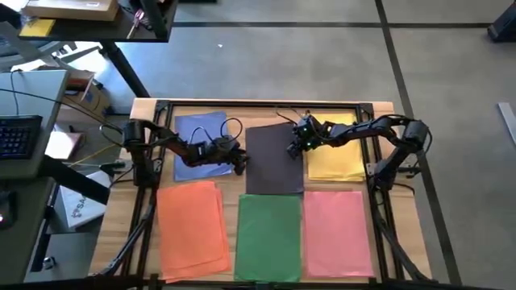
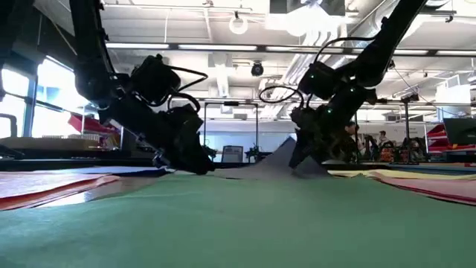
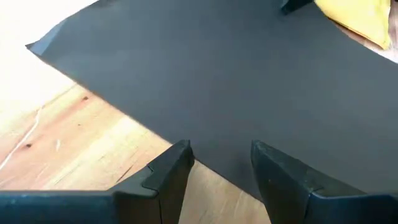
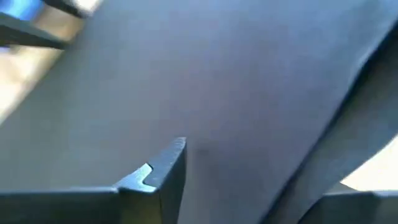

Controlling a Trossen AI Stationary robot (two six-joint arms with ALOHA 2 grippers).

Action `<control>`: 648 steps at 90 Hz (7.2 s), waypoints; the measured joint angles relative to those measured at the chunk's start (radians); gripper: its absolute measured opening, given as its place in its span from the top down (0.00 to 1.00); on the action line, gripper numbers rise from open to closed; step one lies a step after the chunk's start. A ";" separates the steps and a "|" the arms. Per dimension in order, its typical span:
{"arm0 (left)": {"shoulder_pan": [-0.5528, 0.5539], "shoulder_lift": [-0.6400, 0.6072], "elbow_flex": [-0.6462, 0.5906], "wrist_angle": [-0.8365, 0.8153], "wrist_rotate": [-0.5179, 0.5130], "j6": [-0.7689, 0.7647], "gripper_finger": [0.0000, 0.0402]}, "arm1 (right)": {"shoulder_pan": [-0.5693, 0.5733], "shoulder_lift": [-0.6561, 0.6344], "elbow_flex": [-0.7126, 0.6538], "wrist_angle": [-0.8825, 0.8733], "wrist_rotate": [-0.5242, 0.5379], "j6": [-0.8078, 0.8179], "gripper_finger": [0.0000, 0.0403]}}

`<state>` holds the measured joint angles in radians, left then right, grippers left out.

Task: Organize paper
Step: Move the stacked black papers to the upper middle of the table

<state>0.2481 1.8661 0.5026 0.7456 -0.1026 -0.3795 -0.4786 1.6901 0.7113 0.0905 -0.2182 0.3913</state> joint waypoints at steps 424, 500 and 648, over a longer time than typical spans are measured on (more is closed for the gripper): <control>-0.079 -0.721 0.143 -0.607 -0.026 0.463 0.88 | 0.290 -0.283 0.125 0.072 0.375 -0.390 0.91; -0.112 -0.800 0.142 -0.627 -0.138 0.331 0.98 | 0.254 -0.281 0.316 -0.238 0.318 -0.365 0.98; -0.112 -0.800 0.142 -0.592 -0.146 0.294 1.00 | 0.254 -0.567 -0.082 -0.423 0.450 -0.012 0.64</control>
<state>0.1360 1.0664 0.6445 0.1538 -0.2481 -0.0856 -0.2245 1.1234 0.6291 -0.3320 0.2320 0.3789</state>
